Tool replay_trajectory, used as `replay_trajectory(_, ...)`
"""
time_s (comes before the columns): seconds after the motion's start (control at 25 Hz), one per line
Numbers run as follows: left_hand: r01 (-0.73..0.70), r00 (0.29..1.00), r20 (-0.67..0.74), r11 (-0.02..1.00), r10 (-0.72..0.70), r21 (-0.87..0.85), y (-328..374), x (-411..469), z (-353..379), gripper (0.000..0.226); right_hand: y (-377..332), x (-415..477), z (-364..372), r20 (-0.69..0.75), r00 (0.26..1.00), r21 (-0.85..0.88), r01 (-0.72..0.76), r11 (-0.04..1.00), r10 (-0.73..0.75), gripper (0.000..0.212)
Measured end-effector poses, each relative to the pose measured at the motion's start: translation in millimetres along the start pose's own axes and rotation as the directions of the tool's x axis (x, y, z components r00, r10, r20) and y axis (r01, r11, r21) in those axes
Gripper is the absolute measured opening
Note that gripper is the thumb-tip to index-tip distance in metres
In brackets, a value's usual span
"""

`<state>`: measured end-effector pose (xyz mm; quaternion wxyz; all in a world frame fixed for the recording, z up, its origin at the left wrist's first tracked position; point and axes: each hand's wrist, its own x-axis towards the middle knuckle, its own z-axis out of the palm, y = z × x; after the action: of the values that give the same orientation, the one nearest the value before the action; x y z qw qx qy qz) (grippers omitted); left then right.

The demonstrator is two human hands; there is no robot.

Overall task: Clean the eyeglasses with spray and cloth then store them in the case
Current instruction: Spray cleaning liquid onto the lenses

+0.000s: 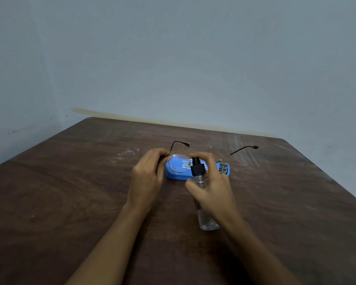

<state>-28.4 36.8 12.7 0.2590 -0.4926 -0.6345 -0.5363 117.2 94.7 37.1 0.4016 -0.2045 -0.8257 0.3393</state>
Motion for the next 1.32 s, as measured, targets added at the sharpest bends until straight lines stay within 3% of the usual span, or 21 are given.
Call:
replay_trajectory(0.6, -0.003, 1.0, 0.006, 1.0, 0.003, 0.01, -1.5, -1.0, 0.1, 0.009, -2.8, -1.6, 2.9, 0.016, 0.999, 0.035, -0.034, 0.999, 0.033, 0.049)
replay_trajectory(0.76, 0.005, 1.0, 0.008, 1.0, -0.005, 0.008, -1.1, -1.1, 0.8, 0.01, -0.9, -0.7, 2.8, 0.036, 0.998, 0.05, -0.055, 0.997, 0.053, 0.057)
replay_trajectory(1.12, 0.013, 1.0, 0.017, 1.0, -0.013, 0.002, -0.7, -0.2, 0.6, 0.01, -4.0, -0.3, 3.3, 0.0, 0.998, 0.06, -0.055, 0.997, 0.055, 0.043)
replay_trajectory(1.32, 0.012, 1.0, 0.019, 1.0, -0.012, 0.008, -0.8, -0.7, 0.2, 0.01, -1.2, -0.8, 2.5, 0.055, 0.998, 0.059, -0.046, 0.997, 0.043, 0.059)
